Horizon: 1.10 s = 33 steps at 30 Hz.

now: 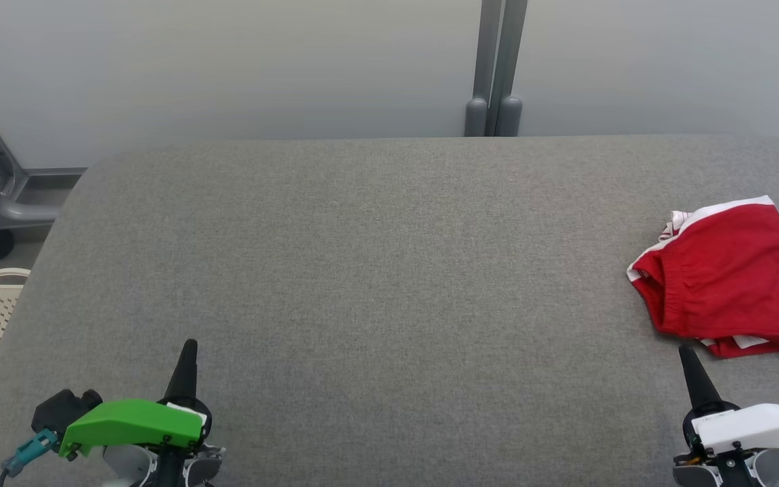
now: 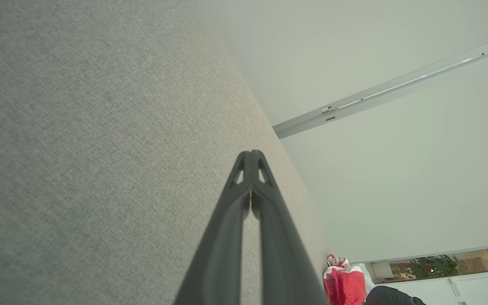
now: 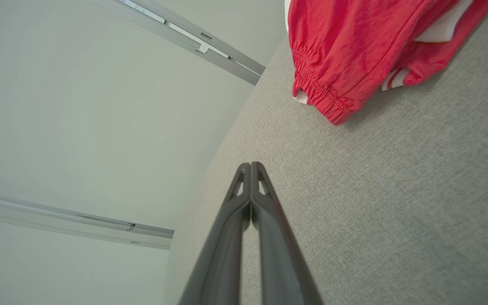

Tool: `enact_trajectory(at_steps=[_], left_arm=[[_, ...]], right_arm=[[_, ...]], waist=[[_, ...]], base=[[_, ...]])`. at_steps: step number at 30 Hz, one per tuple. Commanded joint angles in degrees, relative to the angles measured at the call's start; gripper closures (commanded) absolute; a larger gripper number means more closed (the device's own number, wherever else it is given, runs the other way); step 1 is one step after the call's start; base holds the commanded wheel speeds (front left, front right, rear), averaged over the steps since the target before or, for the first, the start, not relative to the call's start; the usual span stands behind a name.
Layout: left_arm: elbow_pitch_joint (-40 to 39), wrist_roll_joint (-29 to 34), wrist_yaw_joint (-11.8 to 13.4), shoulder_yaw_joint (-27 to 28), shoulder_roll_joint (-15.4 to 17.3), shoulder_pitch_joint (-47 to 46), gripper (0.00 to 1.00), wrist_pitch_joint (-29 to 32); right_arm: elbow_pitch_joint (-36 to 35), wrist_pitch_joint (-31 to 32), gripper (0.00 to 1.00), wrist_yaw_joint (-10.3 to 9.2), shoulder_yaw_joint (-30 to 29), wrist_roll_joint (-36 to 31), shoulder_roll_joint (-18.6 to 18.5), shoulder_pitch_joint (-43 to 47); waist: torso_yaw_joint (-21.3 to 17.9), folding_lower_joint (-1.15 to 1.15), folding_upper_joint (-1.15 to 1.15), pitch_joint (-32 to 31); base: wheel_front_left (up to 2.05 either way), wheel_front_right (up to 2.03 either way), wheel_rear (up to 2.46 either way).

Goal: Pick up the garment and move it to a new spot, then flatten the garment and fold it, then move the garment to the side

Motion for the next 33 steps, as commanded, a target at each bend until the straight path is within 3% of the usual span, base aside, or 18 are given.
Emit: enact_trajectory(at_steps=[1,33], left_arm=[[-0.7,-1.12,-0.5,0.52,-0.09,-1.79,1.0,0.16],[-1.68,-12.89,-2.94,4.06,-2.75,-3.9,1.0,4.15]], right_arm=[[-0.91,0.28,1.0,0.01,-0.31,1.36,-0.36,-1.39],[-2.7,2.68,1.0,0.01,-2.67,18.63,-0.47,-1.77]], waist=[[-0.04,0.0,0.0,0.05],[-1.18,0.0,0.0,1.49]], base=[[0.0,0.0,0.0],[0.0,0.0,0.0]])
